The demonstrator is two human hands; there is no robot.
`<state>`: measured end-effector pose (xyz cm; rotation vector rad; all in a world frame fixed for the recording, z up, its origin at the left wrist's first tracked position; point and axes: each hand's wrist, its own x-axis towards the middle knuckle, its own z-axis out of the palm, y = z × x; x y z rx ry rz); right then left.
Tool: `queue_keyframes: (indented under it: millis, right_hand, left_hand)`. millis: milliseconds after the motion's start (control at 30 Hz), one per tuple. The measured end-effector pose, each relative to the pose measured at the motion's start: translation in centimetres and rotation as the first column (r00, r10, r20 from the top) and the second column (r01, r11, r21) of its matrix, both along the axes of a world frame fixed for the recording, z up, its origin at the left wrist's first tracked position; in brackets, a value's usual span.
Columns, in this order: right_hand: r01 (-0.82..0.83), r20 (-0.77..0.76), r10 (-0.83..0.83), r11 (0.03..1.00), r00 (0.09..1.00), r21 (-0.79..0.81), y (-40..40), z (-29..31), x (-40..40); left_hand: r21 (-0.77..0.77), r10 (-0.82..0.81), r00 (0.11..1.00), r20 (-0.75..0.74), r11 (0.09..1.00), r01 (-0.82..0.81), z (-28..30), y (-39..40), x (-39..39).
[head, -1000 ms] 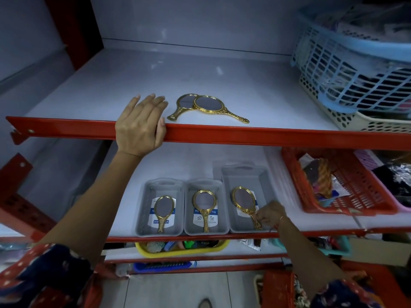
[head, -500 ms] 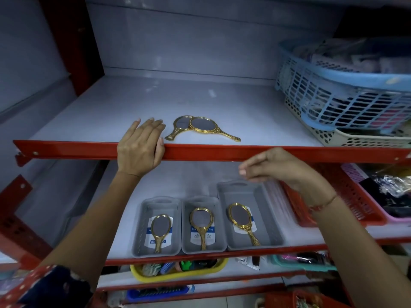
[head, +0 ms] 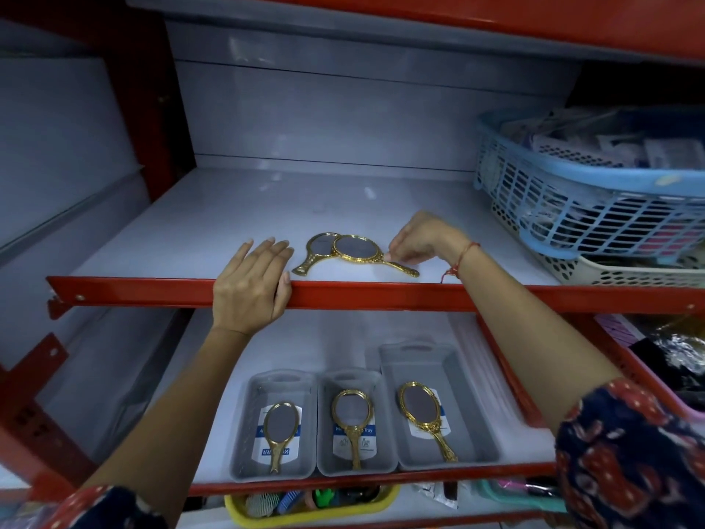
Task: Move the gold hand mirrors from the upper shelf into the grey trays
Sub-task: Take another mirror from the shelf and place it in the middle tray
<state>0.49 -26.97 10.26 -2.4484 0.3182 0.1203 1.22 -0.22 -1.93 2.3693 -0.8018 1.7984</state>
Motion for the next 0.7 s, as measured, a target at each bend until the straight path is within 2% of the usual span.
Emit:
queue_keyframes:
  millis: [167, 267, 333, 533, 700]
  right_hand:
    - [-0.041, -0.170, 0.044, 0.999, 0.984, 0.024, 0.4, 0.0, 1.4]
    - [-0.051, -0.197, 0.052, 0.999, 0.979, 0.008, 0.4, 0.1, 1.5]
    - [-0.044, -0.216, 0.055, 0.998, 0.975, 0.054, 0.3, 0.2, 1.3]
    - [-0.048, -0.150, 0.099, 0.948, 0.984, 0.315, -0.8, 0.7, -0.7]
    - [-0.097, -0.041, 0.155, 0.784, 0.987, 0.613, -1.8, 1.2, -4.6]
  left_hand:
    - [0.001, 0.005, 1.000, -0.007, 1.000, -0.005, -0.1, 0.1, 0.2]
    - [0.001, 0.004, 1.000, 0.002, 1.000, -0.004, -0.2, 0.1, 0.3]
    - [-0.002, 0.003, 1.000, 0.007, 1.000, -0.003, -0.2, 0.1, 0.3]
    - [-0.002, 0.005, 1.000, 0.016, 1.000, -0.005, -0.2, 0.1, 0.3]
    - [0.000, 0.007, 1.000, 0.005, 1.000, -0.007, -0.1, 0.0, 0.3]
